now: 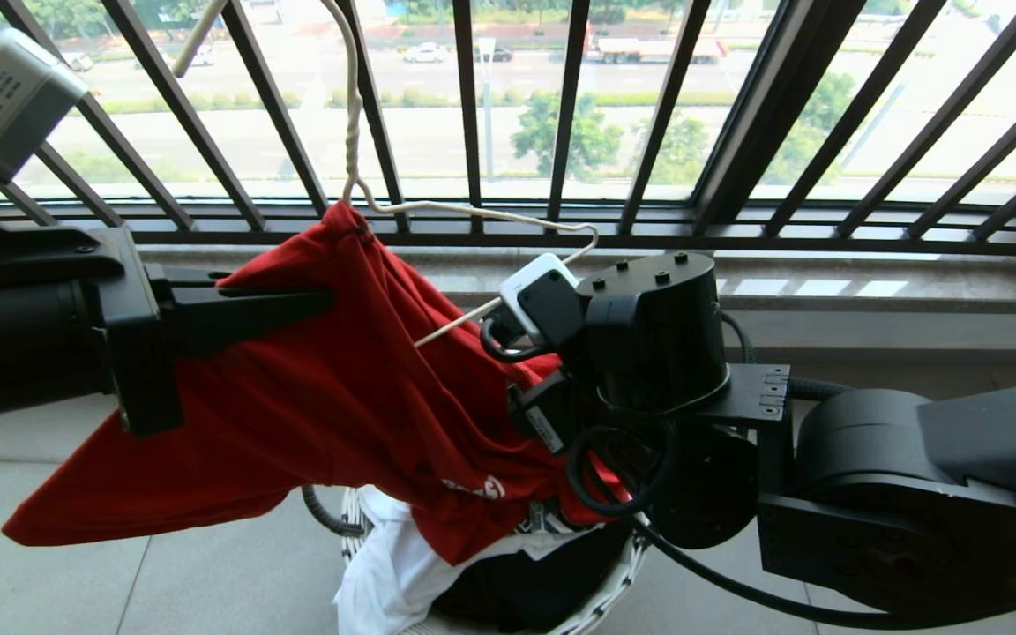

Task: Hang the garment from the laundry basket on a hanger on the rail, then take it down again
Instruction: Hang the clothes on the clothes rack

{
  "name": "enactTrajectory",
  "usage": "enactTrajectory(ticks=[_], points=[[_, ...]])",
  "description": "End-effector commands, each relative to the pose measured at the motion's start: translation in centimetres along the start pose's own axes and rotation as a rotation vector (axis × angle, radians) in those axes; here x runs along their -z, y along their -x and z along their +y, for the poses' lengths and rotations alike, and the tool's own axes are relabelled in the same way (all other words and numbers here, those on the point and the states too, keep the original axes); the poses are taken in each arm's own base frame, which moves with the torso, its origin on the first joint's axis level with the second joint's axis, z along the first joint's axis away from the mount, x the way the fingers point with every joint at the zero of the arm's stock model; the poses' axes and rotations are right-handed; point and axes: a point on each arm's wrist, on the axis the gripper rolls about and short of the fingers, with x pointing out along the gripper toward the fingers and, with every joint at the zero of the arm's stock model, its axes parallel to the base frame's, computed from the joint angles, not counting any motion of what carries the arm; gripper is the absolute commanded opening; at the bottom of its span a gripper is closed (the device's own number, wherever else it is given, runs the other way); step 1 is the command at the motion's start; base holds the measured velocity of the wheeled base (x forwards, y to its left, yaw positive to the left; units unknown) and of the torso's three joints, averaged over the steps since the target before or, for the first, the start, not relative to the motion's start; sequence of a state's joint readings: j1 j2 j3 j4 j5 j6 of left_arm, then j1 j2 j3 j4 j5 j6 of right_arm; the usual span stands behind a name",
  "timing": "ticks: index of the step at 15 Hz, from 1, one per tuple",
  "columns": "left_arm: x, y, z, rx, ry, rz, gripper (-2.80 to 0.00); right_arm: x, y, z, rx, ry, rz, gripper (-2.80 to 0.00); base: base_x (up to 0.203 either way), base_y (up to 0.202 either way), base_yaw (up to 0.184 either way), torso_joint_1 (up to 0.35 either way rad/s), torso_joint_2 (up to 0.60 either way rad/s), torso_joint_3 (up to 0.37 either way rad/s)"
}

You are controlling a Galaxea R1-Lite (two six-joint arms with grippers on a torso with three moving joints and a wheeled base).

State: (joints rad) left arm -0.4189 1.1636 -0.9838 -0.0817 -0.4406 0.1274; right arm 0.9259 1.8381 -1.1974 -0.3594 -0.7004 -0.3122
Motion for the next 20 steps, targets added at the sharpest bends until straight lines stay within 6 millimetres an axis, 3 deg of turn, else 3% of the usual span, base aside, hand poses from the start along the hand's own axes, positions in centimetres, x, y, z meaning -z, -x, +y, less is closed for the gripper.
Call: enactTrajectory(ticks=[1, 7, 18, 19, 20], points=[[0.0, 0.0, 0.0, 0.003, -0.001, 0.0, -2.8, -0.2, 0.0, -0.5, 0.016, -0.008, -0.006, 0.0, 0.0, 0.0, 0.0, 0.0, 0.0, 0.0], [0.1, 0.0, 0.0, 0.003, -0.002, 0.001, -2.8, 0.0, -0.3, -1.1, 0.031, 0.006, 0.002, 0.0, 0.0, 0.0, 0.0, 0.0, 0.0, 0.0], [0.0, 0.1, 0.0, 0.001, -0.004, -0.001, -2.8, 1.2, -1.8, 1.5, -0.008, 0.038, 0.026, 0.0, 0.0, 0.0, 0.0, 0.0, 0.0, 0.0], [0.0, 0.1, 0.0, 0.001, -0.003, -0.003, -2.8, 1.1, -1.8, 1.5, -0.009, 0.037, 0.025, -2.8, 0.0, 0.0, 0.0, 0.0, 0.0, 0.0], [0.0, 0.1, 0.0, 0.001, -0.004, -0.003, -2.8, 1.0, -1.8, 1.3, -0.006, 0.032, 0.022, -2.8, 0.0, 0.0, 0.0, 0.0, 0.0, 0.0]])
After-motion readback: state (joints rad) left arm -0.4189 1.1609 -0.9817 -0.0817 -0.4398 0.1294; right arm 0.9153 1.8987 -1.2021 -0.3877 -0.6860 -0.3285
